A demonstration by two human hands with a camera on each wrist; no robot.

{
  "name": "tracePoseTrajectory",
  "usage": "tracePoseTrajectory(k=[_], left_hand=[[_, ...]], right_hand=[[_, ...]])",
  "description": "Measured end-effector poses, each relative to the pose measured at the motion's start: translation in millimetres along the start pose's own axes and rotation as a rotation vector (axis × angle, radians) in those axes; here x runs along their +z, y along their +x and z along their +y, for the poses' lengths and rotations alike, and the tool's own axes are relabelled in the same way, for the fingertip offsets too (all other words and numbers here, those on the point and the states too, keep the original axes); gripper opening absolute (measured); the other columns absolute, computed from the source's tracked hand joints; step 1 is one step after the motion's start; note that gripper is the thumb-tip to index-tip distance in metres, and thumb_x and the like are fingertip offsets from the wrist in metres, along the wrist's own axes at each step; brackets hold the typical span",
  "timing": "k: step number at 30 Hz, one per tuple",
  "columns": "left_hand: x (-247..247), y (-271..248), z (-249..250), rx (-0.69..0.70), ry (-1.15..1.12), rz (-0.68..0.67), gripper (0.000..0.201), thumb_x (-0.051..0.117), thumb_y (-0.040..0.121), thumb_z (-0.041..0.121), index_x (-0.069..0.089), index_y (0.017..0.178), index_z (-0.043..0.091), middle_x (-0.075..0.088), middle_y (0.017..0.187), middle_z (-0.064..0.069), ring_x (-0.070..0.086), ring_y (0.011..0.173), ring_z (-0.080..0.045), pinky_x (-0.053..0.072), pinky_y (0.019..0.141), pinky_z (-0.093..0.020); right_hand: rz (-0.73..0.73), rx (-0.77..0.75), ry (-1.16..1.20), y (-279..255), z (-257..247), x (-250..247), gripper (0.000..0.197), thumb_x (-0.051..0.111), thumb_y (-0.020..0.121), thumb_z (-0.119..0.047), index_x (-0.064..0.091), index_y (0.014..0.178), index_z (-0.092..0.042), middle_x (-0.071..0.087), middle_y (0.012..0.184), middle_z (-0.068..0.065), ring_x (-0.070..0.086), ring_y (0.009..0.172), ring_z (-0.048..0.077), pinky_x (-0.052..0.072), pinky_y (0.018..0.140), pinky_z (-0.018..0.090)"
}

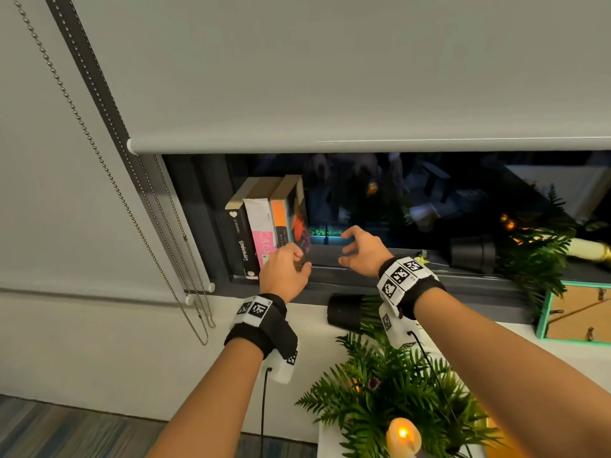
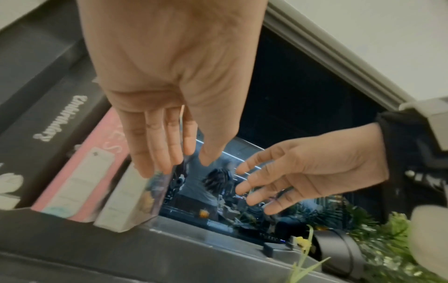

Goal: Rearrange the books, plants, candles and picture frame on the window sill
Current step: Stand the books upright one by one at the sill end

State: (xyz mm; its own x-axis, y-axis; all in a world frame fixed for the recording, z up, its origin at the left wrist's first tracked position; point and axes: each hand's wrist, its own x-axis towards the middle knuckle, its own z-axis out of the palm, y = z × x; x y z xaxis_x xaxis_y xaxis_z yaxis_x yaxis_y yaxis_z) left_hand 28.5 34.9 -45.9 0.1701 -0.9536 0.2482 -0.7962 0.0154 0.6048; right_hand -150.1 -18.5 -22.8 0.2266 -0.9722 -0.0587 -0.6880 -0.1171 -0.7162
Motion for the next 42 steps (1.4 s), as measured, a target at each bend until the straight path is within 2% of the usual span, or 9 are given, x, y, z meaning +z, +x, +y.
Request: tracePoseTrajectory(k=[7, 12, 17, 19, 22, 25, 32, 36, 42], left_hand=[[14.9, -27.7, 51.7, 0.129, -0.064, -0.089, 0.014, 0.066, 0.085, 0.019, 0.062, 0.098, 0.017, 0.065, 0.096, 0.001, 0.057, 0.077, -0.013, 0.052, 0.077, -0.030], [35.9, -68.0, 94.4, 0.141, -0.118, -0.218, 0.012, 0.061, 0.081, 0.023, 0.057, 0.075, 0.034, 0.066, 0.079, 0.008, 0.063, 0.083, -0.021, 0.056, 0.078, -0.042], [66.8, -124.1, 134.0, 0.210, -0.151, -0.315, 0.007, 0.061, 0.083, 0.019, 0.066, 0.082, 0.023, 0.067, 0.078, 0.008, 0.063, 0.078, -0.015, 0.057, 0.076, -0.038], [82.9, -145.0, 144.8, 0.216, -0.148, -0.368, 0.008, 0.060, 0.083, 0.019, 0.067, 0.081, 0.022, 0.068, 0.081, 0.007, 0.064, 0.080, -0.015, 0.057, 0.077, -0.038], [104.9, -169.1, 155.1, 0.222, -0.138, -0.409, 0.009, 0.059, 0.082, 0.018, 0.067, 0.080, 0.020, 0.067, 0.081, 0.005, 0.063, 0.074, -0.015, 0.057, 0.074, -0.037], [127.3, -189.4, 165.8, 0.238, -0.125, -0.465, 0.011, 0.058, 0.083, 0.014, 0.067, 0.077, 0.019, 0.068, 0.079, 0.003, 0.060, 0.066, -0.013, 0.057, 0.070, -0.035], [188.0, -222.5, 169.0, 0.191, -0.094, -0.643, 0.013, 0.055, 0.080, 0.006, 0.063, 0.074, 0.014, 0.064, 0.072, -0.001, 0.061, 0.072, -0.021, 0.057, 0.075, -0.040], [207.1, -234.4, 165.6, 0.178, -0.051, -0.709, 0.011, 0.055, 0.084, 0.007, 0.064, 0.083, 0.012, 0.066, 0.082, -0.003, 0.062, 0.076, -0.020, 0.057, 0.077, -0.040], [212.3, -227.8, 160.8, 0.183, -0.060, -0.706, 0.009, 0.058, 0.085, 0.007, 0.066, 0.085, 0.010, 0.067, 0.089, -0.004, 0.064, 0.079, -0.021, 0.058, 0.076, -0.040]], right_hand=[[0.134, 0.063, 0.049, -50.0, 56.5, -39.9, 0.022, 0.068, 0.078, -0.009, 0.054, 0.089, -0.022, 0.069, 0.076, 0.004, 0.068, 0.088, 0.021, 0.051, 0.092, 0.035], [0.205, 0.063, -0.002, -104.2, 96.4, -66.7, 0.016, 0.058, 0.076, -0.008, 0.059, 0.071, -0.024, 0.072, 0.086, 0.011, 0.068, 0.090, 0.027, 0.054, 0.089, 0.036], [0.159, 0.170, -0.096, -153.3, 146.7, -70.4, 0.020, 0.056, 0.078, -0.011, 0.055, 0.063, -0.026, 0.069, 0.081, 0.006, 0.066, 0.088, 0.029, 0.052, 0.085, 0.033], [0.154, 0.237, -0.147, -170.5, 166.7, -66.8, 0.019, 0.062, 0.078, -0.014, 0.055, 0.066, -0.026, 0.068, 0.083, 0.006, 0.064, 0.088, 0.028, 0.046, 0.078, 0.025], [0.143, 0.304, -0.180, -188.3, 197.1, -56.6, 0.013, 0.064, 0.077, -0.011, 0.060, 0.074, -0.024, 0.069, 0.093, 0.009, 0.063, 0.090, 0.028, 0.047, 0.075, 0.028], [0.163, 0.377, -0.212, -206.1, 230.2, -48.9, 0.018, 0.064, 0.079, -0.010, 0.064, 0.096, -0.014, 0.064, 0.108, 0.011, 0.059, 0.100, 0.029, 0.049, 0.085, 0.033], [0.111, 0.689, -0.298, -238.0, 295.8, -29.6, 0.040, 0.050, 0.088, -0.012, 0.042, 0.127, -0.010, 0.042, 0.127, 0.017, 0.046, 0.116, 0.040, 0.044, 0.099, 0.046], [0.088, 0.746, -0.261, -245.3, 318.7, -13.1, 0.053, 0.053, 0.085, -0.012, 0.030, 0.133, -0.013, 0.044, 0.128, 0.018, 0.047, 0.116, 0.042, 0.045, 0.095, 0.048], [0.099, 0.684, -0.326, -250.6, 328.7, -8.3, 0.059, 0.072, 0.077, -0.015, 0.037, 0.125, -0.013, 0.048, 0.119, 0.015, 0.053, 0.108, 0.038, 0.049, 0.088, 0.046]])
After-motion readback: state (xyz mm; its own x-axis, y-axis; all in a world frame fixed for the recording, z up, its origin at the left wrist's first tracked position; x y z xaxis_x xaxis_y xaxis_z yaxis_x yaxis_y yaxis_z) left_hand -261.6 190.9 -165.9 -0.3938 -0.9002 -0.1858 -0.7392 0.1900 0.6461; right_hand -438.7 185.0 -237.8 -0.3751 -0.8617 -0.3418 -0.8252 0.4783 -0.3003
